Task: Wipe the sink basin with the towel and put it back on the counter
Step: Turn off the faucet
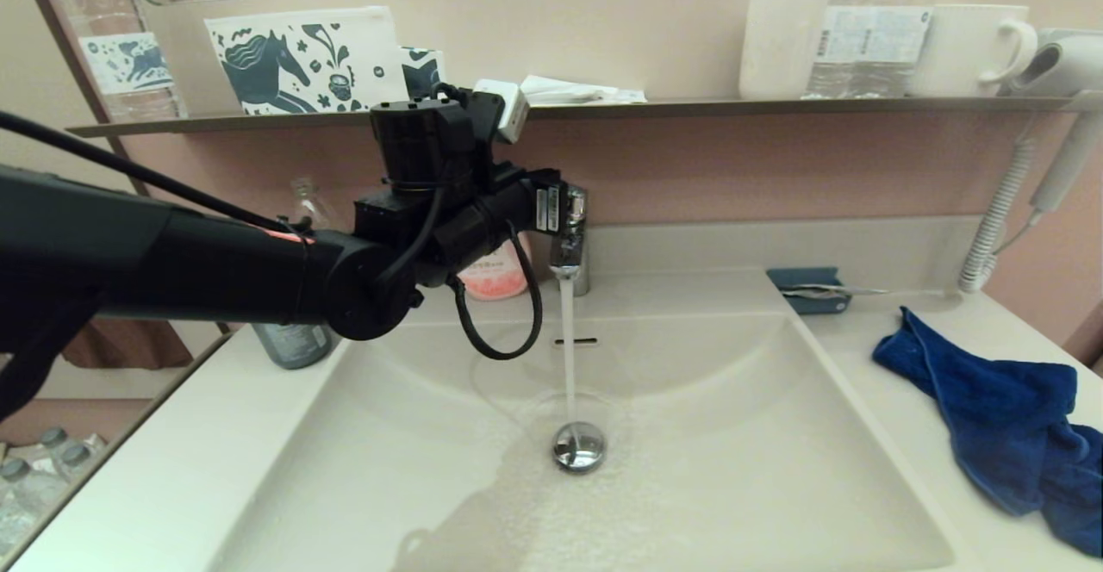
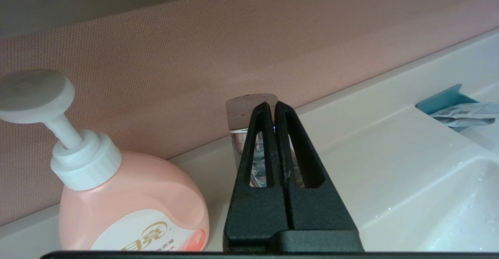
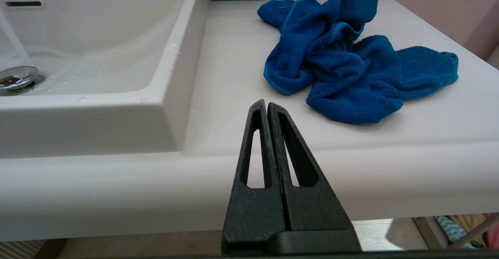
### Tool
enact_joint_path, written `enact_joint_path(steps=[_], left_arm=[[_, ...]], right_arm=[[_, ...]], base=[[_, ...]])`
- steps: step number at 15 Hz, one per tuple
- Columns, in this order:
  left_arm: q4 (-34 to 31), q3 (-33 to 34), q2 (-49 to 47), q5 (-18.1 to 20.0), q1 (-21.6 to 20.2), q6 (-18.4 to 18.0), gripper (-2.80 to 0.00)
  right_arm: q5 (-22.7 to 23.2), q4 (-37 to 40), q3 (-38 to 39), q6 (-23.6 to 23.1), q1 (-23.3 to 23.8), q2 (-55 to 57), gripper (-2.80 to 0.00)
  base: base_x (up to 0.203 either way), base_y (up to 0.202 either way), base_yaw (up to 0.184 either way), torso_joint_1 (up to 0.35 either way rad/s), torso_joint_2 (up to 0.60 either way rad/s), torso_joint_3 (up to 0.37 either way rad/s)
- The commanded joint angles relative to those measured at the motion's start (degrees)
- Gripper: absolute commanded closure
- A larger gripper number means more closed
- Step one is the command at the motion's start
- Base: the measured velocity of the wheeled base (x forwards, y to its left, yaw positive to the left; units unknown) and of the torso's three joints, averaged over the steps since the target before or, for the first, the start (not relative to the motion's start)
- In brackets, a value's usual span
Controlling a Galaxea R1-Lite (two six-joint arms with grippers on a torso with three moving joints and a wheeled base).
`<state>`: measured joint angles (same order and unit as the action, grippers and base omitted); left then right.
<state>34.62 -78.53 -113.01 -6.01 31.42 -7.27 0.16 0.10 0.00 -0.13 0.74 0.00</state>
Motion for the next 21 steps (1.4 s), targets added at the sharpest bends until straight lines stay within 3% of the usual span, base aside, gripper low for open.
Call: enact_joint_path(steps=[1,10,21], left_arm=[[-0.5,0.0,-1.1,0.0,0.0,-0.4,0.00],[-0.6,0.7,-1.5,0.0,-0.1,-0.6,0.00],[0.0,7.2,4.6,0.0,0.6,-0.6,0.00]], right_arm=[[0.0,0.0,0.0,0.0,0.0,0.0,0.00],[0.0,0.0,0.0,0.0,0.0,0.0,0.00],[0.0,0.0,0.0,0.0,0.0,0.0,0.00]], base=[[0.000,0.000,0.000,0.000,0.00,0.000],[0.000,0.000,0.000,0.000,0.00,0.000],[0.000,0.000,0.000,0.000,0.00,0.000]])
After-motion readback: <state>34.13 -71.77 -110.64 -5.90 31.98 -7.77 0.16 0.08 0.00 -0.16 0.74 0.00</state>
